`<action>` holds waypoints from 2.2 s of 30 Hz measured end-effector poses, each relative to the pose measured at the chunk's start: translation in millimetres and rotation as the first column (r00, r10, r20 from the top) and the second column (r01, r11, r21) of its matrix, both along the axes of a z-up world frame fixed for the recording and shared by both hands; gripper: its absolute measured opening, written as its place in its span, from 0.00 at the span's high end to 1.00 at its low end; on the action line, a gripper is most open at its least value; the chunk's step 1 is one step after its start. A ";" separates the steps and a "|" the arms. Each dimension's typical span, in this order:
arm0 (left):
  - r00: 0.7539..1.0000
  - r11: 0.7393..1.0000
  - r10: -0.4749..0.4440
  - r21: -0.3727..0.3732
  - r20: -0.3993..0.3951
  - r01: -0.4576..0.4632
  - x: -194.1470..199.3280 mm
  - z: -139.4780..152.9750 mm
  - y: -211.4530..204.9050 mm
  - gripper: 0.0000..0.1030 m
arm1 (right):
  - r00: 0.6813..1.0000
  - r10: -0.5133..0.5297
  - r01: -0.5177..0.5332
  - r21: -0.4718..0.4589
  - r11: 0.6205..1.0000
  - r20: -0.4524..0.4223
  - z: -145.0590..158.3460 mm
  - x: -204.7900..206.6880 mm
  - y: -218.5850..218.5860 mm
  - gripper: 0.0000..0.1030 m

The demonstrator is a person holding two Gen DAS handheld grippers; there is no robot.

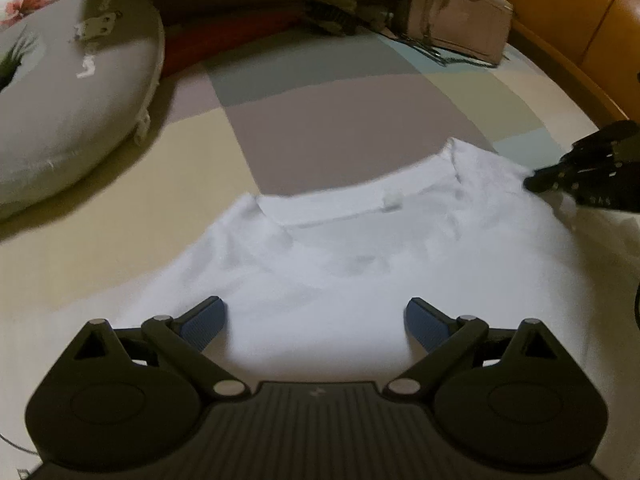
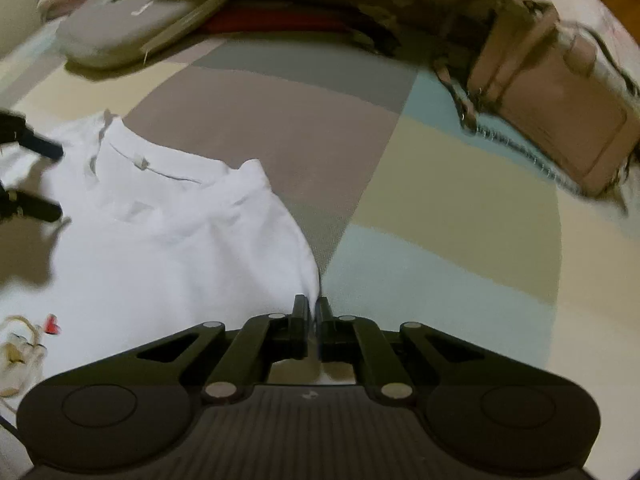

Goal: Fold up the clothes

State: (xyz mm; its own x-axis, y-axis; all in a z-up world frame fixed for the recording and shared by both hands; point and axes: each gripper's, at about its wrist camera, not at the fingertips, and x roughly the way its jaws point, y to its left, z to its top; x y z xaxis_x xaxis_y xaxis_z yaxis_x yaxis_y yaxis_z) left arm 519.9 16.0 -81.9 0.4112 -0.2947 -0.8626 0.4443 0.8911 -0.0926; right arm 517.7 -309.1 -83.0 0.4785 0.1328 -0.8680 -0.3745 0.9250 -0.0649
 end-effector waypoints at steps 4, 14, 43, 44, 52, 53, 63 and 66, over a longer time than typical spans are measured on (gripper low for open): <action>0.999 1.000 0.023 0.018 0.033 -0.024 11.0 6.1 0.7 0.06 | 0.993 -0.113 0.114 -0.018 0.993 0.036 5.4 14.2 -8.7 0.93; 0.995 0.997 -0.045 -0.068 -0.091 0.038 4.9 -6.6 -2.4 0.07 | 0.993 -0.076 0.094 0.218 0.971 -0.090 16.6 -10.0 32.9 0.38; 0.996 0.994 0.060 0.093 0.060 -0.066 -11.2 -11.2 29.2 0.00 | 0.957 -0.288 0.281 0.149 0.948 0.024 -16.1 -26.9 20.5 0.00; 0.997 0.993 0.065 0.094 0.051 -0.069 -7.0 -10.0 29.5 0.01 | 0.958 -0.287 0.282 0.162 0.946 0.014 -15.4 -22.8 19.1 0.00; 0.990 0.994 0.024 0.102 0.140 -0.038 -53.0 27.7 13.0 0.05 | 0.961 -0.274 0.262 0.199 0.944 0.032 17.9 -71.7 27.7 0.00; 0.989 0.994 0.010 0.108 0.150 -0.026 -64.6 29.0 9.2 0.05 | 0.963 -0.267 0.254 0.198 0.947 0.037 20.4 -84.7 31.0 0.00; 0.966 0.978 -0.173 0.150 0.192 0.145 -172.3 -6.8 -7.8 0.03 | 0.996 -0.027 0.019 0.084 0.996 0.087 -20.9 -181.4 70.2 0.00; 0.996 0.995 -0.050 0.094 0.079 0.043 -176.8 -7.6 23.1 0.02 | 0.996 -0.009 -0.001 0.111 0.994 0.086 -20.5 -206.7 46.2 0.00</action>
